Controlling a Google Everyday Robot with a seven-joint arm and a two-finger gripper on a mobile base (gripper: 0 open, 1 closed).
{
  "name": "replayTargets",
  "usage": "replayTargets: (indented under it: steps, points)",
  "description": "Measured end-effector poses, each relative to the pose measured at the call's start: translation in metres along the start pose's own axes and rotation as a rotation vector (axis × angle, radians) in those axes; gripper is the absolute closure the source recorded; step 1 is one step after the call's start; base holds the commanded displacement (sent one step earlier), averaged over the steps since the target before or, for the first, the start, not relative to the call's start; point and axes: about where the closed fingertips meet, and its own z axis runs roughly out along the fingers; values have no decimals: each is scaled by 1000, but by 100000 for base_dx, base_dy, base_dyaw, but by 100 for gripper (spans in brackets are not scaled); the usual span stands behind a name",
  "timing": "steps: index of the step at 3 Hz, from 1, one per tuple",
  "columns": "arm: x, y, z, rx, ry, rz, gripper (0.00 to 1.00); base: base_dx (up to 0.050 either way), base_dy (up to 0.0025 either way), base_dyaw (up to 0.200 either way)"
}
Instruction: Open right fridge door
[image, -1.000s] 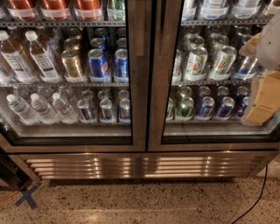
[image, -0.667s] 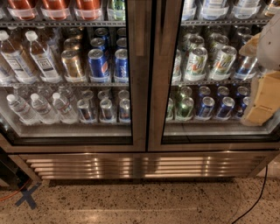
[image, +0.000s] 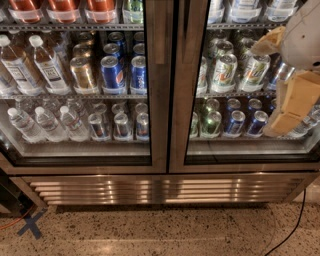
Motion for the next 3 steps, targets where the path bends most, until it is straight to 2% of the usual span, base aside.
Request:
replayTargets:
  steps: [1, 2, 3]
  points:
    - [-48, 7, -9, -41, -102, -170, 0, 0, 0, 0]
    - [-85, 12, -11, -113, -175, -272, 0, 0, 0, 0]
    - [-106, 4, -8, -135, -210, -261, 0, 0, 0, 0]
